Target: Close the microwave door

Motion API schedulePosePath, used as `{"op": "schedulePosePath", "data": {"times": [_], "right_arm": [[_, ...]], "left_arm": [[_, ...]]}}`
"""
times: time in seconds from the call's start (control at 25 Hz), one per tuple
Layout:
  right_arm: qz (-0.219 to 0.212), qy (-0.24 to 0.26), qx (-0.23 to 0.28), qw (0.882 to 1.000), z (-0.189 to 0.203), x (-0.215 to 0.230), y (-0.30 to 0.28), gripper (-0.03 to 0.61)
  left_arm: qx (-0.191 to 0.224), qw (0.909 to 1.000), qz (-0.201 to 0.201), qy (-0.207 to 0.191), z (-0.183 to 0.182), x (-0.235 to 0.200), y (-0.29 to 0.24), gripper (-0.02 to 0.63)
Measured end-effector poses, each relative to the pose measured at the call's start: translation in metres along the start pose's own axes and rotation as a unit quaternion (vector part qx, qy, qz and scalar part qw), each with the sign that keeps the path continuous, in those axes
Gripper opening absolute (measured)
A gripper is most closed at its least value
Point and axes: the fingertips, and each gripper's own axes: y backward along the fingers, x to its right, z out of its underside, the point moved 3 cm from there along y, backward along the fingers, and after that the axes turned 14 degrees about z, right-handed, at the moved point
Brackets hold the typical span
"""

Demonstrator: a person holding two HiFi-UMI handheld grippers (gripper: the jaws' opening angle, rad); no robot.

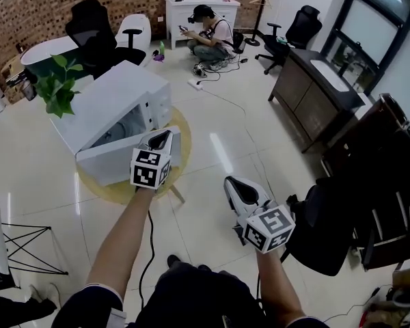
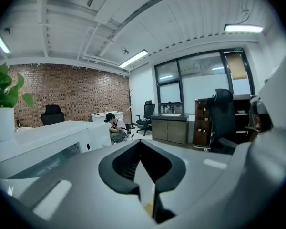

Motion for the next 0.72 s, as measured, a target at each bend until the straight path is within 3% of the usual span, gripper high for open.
{"op": "schedulePosePath", "data": {"times": [0.32,0.72], "right_arm": [[0.003,0.000,-0.002,1.000,-0.002,0.001,-0.005,0.002],[-0.019,0.001,-0.012,1.000,0.002,-0.016,-0.028,0.002]], "left_arm": [[-0.008,0.9998,-0.016,0.009,-0.003,-0.028,-0.014,0.011],[0.016,0.9999,-0.001,0.001,-0.008,-0.022,0.014,0.011]]}}
